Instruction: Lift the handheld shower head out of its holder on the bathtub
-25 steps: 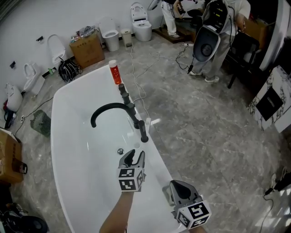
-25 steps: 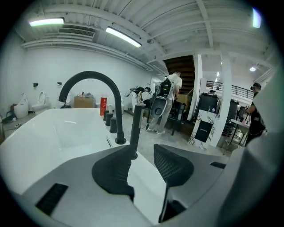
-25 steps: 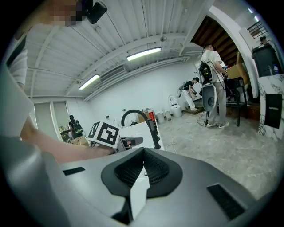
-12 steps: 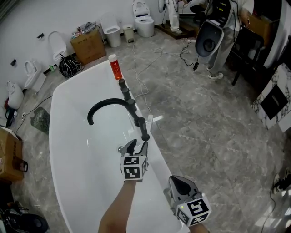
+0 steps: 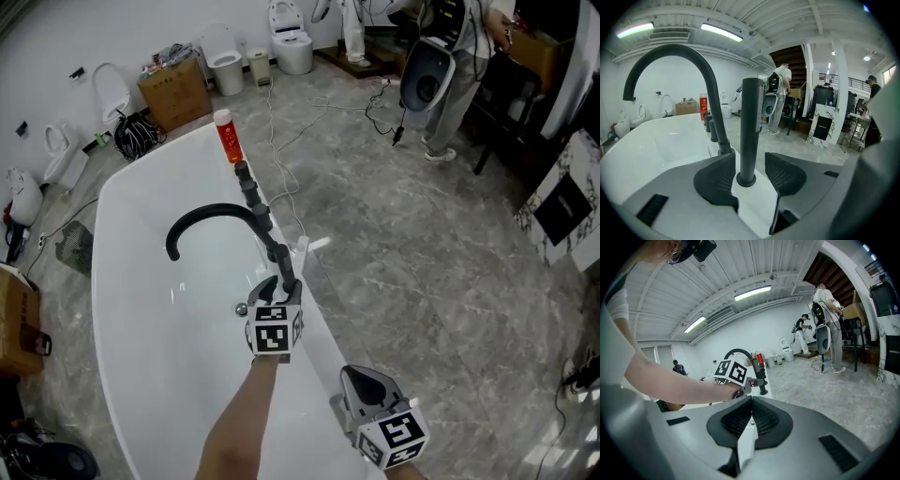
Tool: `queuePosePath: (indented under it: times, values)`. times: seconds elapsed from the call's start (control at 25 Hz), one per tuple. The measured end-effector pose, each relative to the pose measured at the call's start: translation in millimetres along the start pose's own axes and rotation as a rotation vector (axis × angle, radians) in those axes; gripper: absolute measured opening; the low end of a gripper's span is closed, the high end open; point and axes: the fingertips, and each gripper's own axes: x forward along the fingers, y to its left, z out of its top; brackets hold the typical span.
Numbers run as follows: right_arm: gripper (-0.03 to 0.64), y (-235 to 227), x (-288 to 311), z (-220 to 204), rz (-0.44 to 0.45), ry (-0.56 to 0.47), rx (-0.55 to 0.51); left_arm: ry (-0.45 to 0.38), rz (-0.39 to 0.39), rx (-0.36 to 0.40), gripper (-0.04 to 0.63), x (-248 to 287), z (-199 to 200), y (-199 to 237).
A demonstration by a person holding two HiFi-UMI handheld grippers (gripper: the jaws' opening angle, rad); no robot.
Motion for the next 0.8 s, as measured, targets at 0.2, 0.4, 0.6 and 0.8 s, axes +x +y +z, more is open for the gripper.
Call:
queuePosePath:
  times: [0.2, 0.4, 0.6, 0.8]
  values:
    - [0.006, -13.5, 4.4, -8.7, -0.015, -0.011, -0.014, 0.003, 0.006, -0.01, 0.206, 15.2, -5.7, 4.8]
    - [0.006, -17.8, 7.2, -14.0, -0.017, -0.007, -0.001, -0.003, 0.015, 0.021, 0.202, 27.6, -0.2, 6.0]
    - [0.006, -19.8, 3.8, -15.6, -0.016, 0.0, 0.01, 0.0, 0.028, 0.02, 0.145, 30.5, 4.9, 3.1]
    - [0.006, -15.7, -0.9, -8.4, -0.013, 0.0, 0.013, 0.023, 0.021, 0.012, 0.142, 24.7, 8.0, 2.4]
